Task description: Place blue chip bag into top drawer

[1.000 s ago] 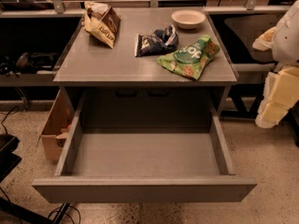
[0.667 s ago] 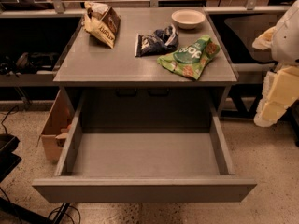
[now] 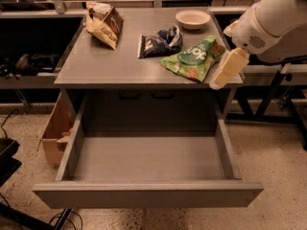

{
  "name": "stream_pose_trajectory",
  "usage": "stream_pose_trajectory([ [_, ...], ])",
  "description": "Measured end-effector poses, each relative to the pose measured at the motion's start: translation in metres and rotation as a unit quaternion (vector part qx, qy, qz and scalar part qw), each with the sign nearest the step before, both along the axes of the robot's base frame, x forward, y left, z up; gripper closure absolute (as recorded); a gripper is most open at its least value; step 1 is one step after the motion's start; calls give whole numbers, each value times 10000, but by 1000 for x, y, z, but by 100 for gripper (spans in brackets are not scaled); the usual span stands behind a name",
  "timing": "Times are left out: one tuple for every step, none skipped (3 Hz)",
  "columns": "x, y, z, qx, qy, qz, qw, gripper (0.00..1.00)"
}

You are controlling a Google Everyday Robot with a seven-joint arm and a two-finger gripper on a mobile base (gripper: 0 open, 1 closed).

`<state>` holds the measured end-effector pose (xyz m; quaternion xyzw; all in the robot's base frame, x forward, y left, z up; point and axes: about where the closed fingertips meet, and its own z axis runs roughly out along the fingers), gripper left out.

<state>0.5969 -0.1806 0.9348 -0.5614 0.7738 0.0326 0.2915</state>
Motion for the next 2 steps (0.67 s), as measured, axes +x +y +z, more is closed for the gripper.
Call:
stream_pose_trajectory([
  [58, 25, -3, 459, -248, 33, 9986, 0],
  [94, 48, -6, 688, -319, 75, 9971, 0],
])
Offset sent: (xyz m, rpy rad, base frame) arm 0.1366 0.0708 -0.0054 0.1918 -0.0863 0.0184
